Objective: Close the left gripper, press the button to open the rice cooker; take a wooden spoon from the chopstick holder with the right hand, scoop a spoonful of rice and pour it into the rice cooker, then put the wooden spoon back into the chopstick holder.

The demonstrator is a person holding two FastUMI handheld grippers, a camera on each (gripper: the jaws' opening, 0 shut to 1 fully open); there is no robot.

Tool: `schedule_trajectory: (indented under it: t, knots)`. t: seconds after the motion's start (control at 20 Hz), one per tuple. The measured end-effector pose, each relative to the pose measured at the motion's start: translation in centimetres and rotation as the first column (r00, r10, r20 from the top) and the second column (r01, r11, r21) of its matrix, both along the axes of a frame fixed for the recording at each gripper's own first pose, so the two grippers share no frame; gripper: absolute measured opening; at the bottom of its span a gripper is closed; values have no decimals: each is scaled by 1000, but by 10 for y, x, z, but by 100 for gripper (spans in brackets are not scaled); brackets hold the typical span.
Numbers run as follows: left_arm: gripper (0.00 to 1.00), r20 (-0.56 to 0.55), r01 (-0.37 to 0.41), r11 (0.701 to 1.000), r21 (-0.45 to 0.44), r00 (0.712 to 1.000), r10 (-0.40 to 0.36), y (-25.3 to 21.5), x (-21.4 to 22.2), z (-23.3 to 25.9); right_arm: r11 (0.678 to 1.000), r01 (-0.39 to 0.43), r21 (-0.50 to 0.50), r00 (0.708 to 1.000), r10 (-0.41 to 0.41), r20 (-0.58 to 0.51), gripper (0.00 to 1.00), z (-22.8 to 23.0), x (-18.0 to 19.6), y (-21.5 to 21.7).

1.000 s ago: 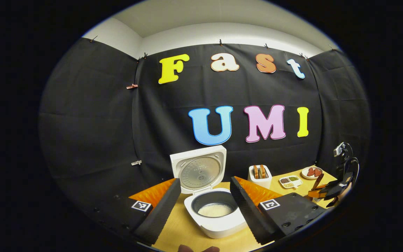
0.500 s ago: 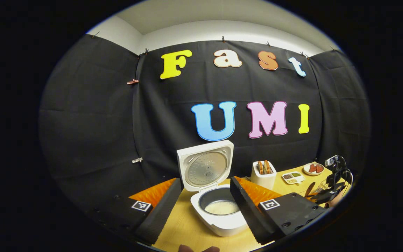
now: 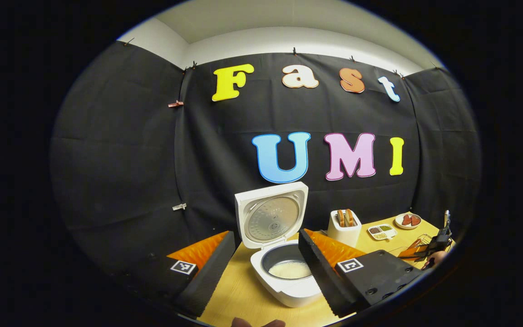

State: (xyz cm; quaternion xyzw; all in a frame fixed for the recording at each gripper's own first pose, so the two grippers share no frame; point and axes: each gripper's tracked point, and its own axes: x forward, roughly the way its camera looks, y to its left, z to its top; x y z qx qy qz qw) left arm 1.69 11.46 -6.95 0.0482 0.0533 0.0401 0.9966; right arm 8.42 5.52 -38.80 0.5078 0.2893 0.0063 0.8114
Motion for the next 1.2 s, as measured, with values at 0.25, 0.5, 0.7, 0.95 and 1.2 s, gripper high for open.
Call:
schedule_trajectory:
  t: [0.25, 0.5, 0.7, 0.95, 1.2]
  knots:
    - [97, 1, 0, 1000, -10, 1000, 0, 0, -1, 0, 995, 22, 95, 999, -26, 39, 9, 25, -2, -18]
    - [97, 7, -2, 1000, -19, 1000, 2, -1, -5, 1, 981, 21, 192, 997, -35, 66, 9, 53, -2, -24]
    - [97, 11, -5, 1000, -15, 1000, 5, 0, -9, 0, 972, 4, 235, 993, -32, 112, 9, 85, 1, -19]
    - [97, 4, -13, 999, -30, 1000, 13, 1, -12, -5, 956, -46, 290, 990, 5, 142, 9, 124, 10, 5]
    - [97, 2, -28, 999, -39, 1000, 28, 7, -15, -8, 954, -124, 274, 982, 77, 175, 9, 155, 27, 49]
